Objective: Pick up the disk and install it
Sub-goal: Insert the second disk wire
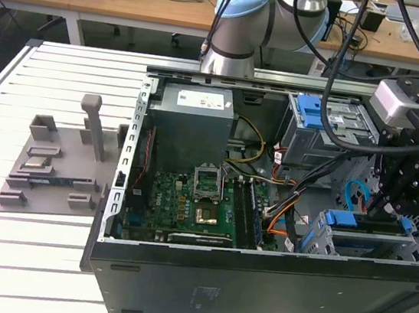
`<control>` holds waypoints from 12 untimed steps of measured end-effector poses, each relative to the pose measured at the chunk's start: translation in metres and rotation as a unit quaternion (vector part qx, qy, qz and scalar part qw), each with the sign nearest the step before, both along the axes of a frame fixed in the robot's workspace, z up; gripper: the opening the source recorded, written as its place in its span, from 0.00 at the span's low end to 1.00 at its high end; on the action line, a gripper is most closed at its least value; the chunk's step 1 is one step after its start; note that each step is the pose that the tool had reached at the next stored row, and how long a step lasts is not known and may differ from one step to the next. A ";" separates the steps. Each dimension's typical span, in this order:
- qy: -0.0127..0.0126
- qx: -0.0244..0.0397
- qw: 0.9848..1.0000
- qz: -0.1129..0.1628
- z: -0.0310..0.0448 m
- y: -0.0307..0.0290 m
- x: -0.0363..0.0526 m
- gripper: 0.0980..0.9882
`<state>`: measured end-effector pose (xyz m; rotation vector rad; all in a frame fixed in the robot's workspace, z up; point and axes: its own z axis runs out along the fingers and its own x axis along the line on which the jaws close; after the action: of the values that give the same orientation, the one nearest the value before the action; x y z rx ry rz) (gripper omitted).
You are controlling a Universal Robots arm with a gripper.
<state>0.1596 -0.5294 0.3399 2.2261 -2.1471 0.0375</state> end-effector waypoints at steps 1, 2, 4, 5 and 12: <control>0.000 0.000 1.000 0.000 -0.0001 0.0000 0.0000 0.07; 0.000 0.000 1.000 0.000 -0.0002 0.0000 -0.0001 0.07; 0.000 0.000 1.000 0.000 -0.0003 0.0000 -0.0002 0.07; 0.000 0.000 1.000 0.000 -0.0005 0.0000 -0.0002 0.07; 0.000 0.000 1.000 0.000 0.0131 0.0002 -0.0002 0.22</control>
<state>0.1594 -0.5292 0.3530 2.2262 -2.1478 0.0365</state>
